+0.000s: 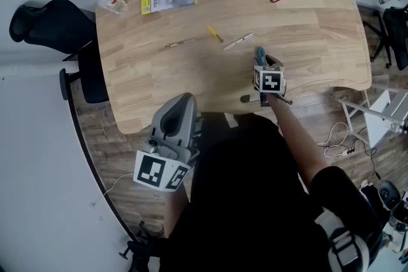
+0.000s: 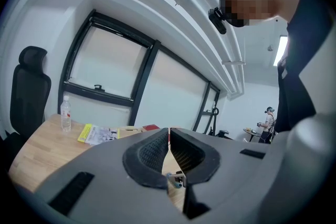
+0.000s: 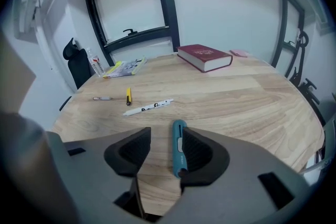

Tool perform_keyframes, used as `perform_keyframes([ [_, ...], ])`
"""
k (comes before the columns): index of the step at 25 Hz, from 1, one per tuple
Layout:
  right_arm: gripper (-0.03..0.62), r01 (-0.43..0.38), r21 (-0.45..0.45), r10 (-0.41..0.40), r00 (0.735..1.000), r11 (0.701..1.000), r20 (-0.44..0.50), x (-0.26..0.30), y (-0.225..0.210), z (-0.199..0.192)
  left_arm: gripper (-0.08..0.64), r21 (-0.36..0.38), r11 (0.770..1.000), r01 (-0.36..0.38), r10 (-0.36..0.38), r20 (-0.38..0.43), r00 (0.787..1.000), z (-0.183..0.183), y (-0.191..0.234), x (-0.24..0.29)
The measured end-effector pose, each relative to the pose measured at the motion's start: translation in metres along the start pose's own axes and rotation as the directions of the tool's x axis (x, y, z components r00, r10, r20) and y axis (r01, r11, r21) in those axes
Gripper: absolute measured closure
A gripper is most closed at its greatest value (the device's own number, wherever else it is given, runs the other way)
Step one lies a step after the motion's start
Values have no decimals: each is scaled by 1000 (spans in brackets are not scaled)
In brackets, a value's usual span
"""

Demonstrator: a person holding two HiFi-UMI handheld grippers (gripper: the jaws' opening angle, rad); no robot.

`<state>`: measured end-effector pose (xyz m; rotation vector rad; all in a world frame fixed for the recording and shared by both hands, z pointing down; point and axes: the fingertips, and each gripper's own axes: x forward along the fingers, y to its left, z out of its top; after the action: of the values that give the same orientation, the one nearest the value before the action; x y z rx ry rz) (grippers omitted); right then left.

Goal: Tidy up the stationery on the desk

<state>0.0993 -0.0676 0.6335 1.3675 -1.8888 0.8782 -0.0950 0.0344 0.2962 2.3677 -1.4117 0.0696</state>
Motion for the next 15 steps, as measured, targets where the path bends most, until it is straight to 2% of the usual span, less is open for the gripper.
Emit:
perform_keyframes([
  [5,415,-20,-15,21,1000,1000,20,-3,16,10,522,-7,1000,7,-7,-5,1000,-3,5,-2],
  [12,535,-13,-13,13,1000,1000,28,-3,33,19,522,-13,1000,9,-9,-15,1000,-3,19,-8],
  [15,554,-6,-10,6,1000,1000,29,0,37,21,522,-14,1000,14,-15,-16,1000,-1,25,-9],
])
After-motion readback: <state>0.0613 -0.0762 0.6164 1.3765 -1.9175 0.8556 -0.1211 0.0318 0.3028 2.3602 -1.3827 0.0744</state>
